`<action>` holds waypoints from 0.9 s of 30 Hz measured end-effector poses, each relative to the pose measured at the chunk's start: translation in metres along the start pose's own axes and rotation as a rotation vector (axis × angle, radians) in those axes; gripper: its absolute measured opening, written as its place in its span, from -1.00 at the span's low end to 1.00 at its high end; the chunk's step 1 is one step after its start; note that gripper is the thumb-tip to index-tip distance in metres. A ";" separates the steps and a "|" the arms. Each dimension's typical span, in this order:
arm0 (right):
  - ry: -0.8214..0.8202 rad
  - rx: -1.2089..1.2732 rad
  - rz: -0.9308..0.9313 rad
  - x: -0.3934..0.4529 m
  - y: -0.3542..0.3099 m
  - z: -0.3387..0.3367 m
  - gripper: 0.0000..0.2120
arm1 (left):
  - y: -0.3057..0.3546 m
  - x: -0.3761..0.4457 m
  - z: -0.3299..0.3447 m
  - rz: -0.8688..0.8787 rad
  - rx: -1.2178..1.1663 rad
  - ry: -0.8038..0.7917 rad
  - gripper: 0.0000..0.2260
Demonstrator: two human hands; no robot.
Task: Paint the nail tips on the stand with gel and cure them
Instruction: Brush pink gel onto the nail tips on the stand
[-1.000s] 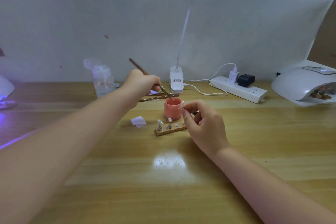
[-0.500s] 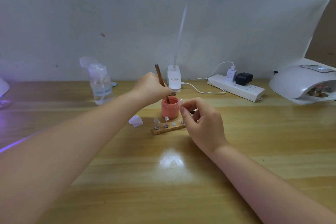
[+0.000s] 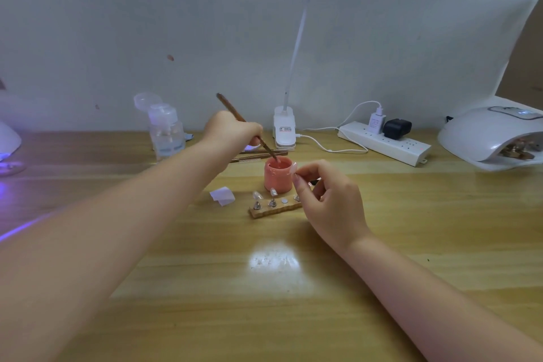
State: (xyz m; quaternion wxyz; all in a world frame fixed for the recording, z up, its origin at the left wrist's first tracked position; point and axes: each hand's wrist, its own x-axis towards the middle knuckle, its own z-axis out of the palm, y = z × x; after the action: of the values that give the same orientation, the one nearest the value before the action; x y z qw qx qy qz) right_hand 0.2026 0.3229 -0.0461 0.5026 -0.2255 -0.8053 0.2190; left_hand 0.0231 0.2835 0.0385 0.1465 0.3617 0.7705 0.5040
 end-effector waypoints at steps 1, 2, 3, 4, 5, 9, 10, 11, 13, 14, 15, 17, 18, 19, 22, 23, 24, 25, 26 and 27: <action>-0.001 -0.001 0.001 0.000 0.000 0.000 -0.96 | -0.001 0.000 -0.003 -0.053 -0.063 0.011 -0.88; 0.000 0.002 0.001 0.000 0.000 0.000 -0.97 | -0.003 -0.001 -0.007 -0.112 -0.110 0.012 -0.90; 0.001 0.006 0.001 0.000 0.000 0.000 -0.97 | -0.004 -0.001 -0.009 -0.167 -0.146 0.003 -0.92; 0.002 0.009 0.001 0.000 0.000 0.000 -0.98 | -0.006 -0.002 -0.012 -0.214 -0.178 -0.010 -0.93; 0.003 0.010 -0.001 -0.001 0.000 0.001 -0.98 | -0.009 -0.003 -0.014 -0.251 -0.208 -0.023 -0.92; 0.005 0.011 -0.008 0.000 0.000 0.001 -0.98 | -0.019 -0.005 -0.020 -0.351 -0.260 -0.057 -0.84; 0.006 0.010 -0.012 0.000 0.000 0.001 -0.98 | -0.022 -0.005 -0.021 -0.365 -0.263 -0.061 -0.84; 0.007 0.008 -0.015 0.000 0.000 0.001 -0.98 | -0.024 -0.005 -0.021 -0.370 -0.263 -0.059 -0.84; 0.008 0.003 -0.019 0.000 0.000 0.001 -0.98 | -0.028 -0.005 -0.022 -0.364 -0.259 -0.043 -0.85; 0.006 0.000 -0.019 0.000 0.000 0.001 -0.98 | -0.030 -0.006 -0.023 -0.359 -0.258 -0.036 -0.85; 0.005 -0.003 -0.019 0.000 0.000 0.001 -0.98 | -0.031 -0.006 -0.024 -0.357 -0.259 -0.031 -0.86; -0.001 -0.007 -0.020 0.000 0.000 0.001 -0.98 | -0.034 -0.006 -0.025 -0.360 -0.263 -0.024 -0.86; -0.003 -0.007 -0.020 0.000 0.000 0.002 -0.98 | -0.035 -0.006 -0.026 -0.362 -0.271 -0.019 -0.86; -0.004 -0.007 -0.019 0.000 0.000 0.001 -0.98 | -0.035 -0.006 -0.027 -0.362 -0.289 -0.015 -0.86; -0.001 -0.004 -0.015 0.000 0.000 0.001 -0.98 | -0.036 -0.008 -0.030 -0.354 -0.424 -0.021 -0.88; 0.000 -0.003 -0.013 0.000 0.000 0.001 -0.98 | -0.035 -0.011 -0.031 -0.337 -0.489 -0.036 -0.88; 0.002 -0.003 -0.011 0.000 0.000 0.001 -0.98 | -0.034 -0.014 -0.032 -0.311 -0.558 -0.052 -0.89; 0.003 -0.003 -0.011 0.000 -0.001 0.001 -0.98 | -0.033 -0.019 -0.032 -0.280 -0.623 -0.070 -0.90; 0.006 -0.002 -0.010 0.000 -0.001 0.001 -0.97 | -0.031 -0.024 -0.033 -0.247 -0.679 -0.086 -0.91; 0.007 0.002 -0.008 -0.001 -0.001 0.001 -0.97 | -0.030 -0.030 -0.033 -0.214 -0.725 -0.100 -0.93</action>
State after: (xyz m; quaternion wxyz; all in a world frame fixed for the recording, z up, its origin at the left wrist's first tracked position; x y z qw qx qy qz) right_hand 0.2018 0.3217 -0.0463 0.5067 -0.2225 -0.8042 0.2168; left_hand 0.0116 0.2332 0.0228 0.3542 0.2282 0.5676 0.7073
